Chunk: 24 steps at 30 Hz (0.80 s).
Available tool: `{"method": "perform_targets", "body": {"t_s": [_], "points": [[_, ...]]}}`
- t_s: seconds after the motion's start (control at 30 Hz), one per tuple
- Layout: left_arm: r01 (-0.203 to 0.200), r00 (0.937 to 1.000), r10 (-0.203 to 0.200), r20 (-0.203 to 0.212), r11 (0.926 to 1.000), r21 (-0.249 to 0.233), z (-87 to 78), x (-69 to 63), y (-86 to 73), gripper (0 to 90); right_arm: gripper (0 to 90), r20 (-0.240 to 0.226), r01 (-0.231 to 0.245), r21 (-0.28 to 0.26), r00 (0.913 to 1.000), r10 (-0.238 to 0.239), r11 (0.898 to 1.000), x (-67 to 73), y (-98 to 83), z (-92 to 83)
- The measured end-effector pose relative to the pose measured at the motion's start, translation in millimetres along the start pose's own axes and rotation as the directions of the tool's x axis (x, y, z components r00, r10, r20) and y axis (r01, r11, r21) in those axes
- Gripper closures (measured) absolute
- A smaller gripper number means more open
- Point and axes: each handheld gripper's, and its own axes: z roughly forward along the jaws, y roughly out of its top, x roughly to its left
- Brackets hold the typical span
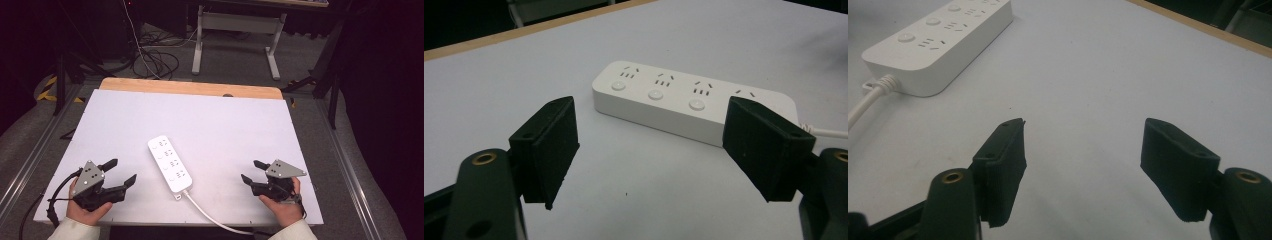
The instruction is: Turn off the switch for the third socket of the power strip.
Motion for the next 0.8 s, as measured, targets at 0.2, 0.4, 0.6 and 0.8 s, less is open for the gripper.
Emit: {"method": "perform_targets", "body": {"t_s": [0.2, 0.4, 0.6, 0.8], "points": [[0.003, 1.0, -0.003, -0.008, 1.0, -0.007, -1.0, 0.0, 0.6, 23.5, 34.8, 0.003, -0.008, -0.001, 1.0, 0.008, 1.0, -1.8, -1.1, 0.4], [-0.01, 0.9999, 0.01, -0.005, 0.9999, -0.003, -0.8, -3.0, 2.2, 23.8, 34.9, -0.01, -0.021, 0.001, 0.9997, 0.021, 1.0, -3.4, -2.9, 1.0], [-0.036, 0.9993, 0.036, 0.0, 0.9993, 0.007, -1.7, -3.5, 4.4, 24.5, 34.9, -0.011, -0.026, -0.005, 0.9996, 0.026, 1.0, -3.8, -2.6, -0.4], [-0.003, 0.9996, 0.002, 0.027, 0.9998, 0.017, -3.3, -4.3, 9.4, 26.3, 34.9, -0.011, -0.022, -0.006, 0.9997, 0.022, 1.0, -2.9, -2.2, 0.4]]}}
